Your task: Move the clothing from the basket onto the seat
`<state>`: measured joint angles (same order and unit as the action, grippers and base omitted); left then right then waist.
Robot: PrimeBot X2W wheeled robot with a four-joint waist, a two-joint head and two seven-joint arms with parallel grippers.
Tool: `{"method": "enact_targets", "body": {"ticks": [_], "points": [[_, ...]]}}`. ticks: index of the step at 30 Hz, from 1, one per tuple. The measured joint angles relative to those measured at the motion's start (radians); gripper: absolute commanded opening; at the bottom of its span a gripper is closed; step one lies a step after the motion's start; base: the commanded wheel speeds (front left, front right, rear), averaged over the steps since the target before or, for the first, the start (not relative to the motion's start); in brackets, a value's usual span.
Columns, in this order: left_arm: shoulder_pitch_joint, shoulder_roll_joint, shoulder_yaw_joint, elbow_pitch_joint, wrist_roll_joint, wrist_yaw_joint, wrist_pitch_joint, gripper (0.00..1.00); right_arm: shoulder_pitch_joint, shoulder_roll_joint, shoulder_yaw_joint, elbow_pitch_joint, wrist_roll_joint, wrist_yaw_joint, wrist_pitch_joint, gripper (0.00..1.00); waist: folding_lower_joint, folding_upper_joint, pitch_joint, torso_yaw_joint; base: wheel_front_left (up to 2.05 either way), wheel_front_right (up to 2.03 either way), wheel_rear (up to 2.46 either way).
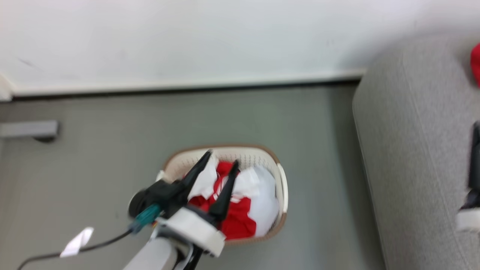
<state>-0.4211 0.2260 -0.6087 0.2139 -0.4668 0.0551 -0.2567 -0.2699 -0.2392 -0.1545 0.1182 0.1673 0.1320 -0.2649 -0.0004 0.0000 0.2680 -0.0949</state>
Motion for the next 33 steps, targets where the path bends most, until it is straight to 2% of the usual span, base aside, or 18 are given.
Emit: {"method": "enact_targets", "body": {"ticks": [6,13,20,33], "points": [[0.17,-0.01,0.11,-0.032,-0.03,0.045,-0.007,1.0,0.185,0.086,0.088,-0.054,-0.011,0.0,0.0,1.0,-0.0001,0.0,-0.128,0.037,0.0,0.0,0.0],[0.37,-0.021,0.24,-0.072,0.012,0.05,-0.007,1.0,0.342,0.157,0.116,-0.051,-0.012,0.0,0.0,1.0,0.0,0.0,-0.253,0.086,0.0,0.0,0.0],[0.46,-0.059,0.349,-0.073,0.089,0.002,-0.007,1.0,0.405,0.183,0.092,0.01,-0.018,0.0,0.0,1.0,0.0001,0.0,-0.302,0.118,0.0,0.0,0.0],[0.5,-0.13,0.475,-0.03,0.199,-0.091,-0.007,1.0,0.414,0.187,0.086,0.072,-0.004,0.0,0.0,1.0,0.0004,0.0,-0.312,0.096,0.0,0.0,0.0]]}}
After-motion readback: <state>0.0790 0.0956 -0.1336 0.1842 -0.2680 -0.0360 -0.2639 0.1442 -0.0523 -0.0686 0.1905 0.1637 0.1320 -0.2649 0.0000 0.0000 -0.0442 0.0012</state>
